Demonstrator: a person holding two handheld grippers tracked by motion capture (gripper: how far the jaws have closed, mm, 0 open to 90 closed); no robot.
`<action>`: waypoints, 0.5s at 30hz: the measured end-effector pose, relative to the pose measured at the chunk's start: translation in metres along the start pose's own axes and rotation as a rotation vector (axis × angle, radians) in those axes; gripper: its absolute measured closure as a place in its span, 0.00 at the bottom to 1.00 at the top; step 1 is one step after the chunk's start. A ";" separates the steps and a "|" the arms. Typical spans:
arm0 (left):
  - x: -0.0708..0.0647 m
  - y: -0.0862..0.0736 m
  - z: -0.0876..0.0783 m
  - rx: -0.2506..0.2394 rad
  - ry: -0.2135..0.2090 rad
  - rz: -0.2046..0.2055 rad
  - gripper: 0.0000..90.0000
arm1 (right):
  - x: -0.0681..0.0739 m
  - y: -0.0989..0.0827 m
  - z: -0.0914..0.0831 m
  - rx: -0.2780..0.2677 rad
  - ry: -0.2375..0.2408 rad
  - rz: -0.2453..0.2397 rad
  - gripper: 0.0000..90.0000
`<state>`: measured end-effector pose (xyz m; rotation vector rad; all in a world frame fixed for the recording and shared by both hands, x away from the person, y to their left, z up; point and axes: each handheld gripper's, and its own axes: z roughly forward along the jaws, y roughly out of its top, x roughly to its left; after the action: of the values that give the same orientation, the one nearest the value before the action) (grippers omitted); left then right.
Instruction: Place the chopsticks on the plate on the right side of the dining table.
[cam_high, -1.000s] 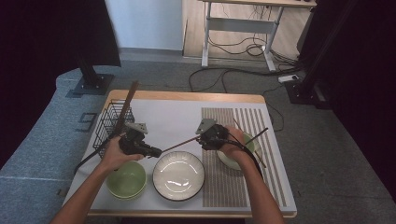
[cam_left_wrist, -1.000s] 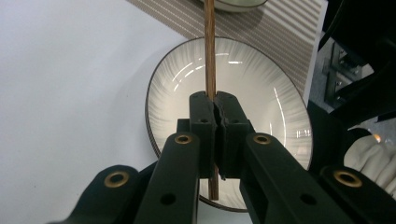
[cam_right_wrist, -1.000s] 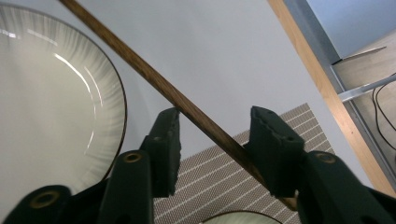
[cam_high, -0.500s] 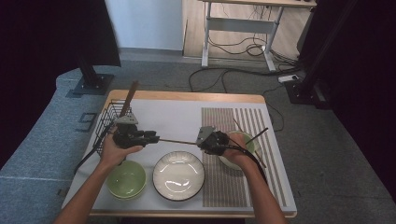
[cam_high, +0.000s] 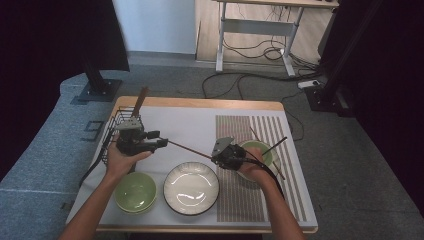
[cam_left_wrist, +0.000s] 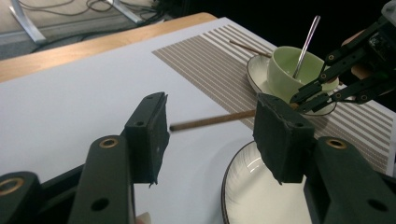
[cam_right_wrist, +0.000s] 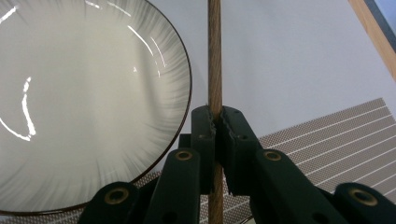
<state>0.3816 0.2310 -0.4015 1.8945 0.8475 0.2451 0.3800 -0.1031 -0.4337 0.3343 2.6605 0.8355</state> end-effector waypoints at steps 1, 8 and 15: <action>0.000 0.000 -0.001 -0.003 0.003 0.002 0.50 | -0.001 -0.001 -0.001 -0.011 0.003 0.015 0.94; -0.004 -0.001 -0.007 -0.014 0.007 0.015 0.49 | -0.003 -0.009 -0.006 -0.083 0.020 0.137 0.94; -0.006 -0.001 -0.017 -0.013 0.034 0.026 0.49 | -0.006 -0.020 -0.010 -0.120 0.017 0.229 0.94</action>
<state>0.3684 0.2396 -0.3931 1.8948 0.8422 0.2986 0.3794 -0.1266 -0.4363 0.6115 2.6055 1.0657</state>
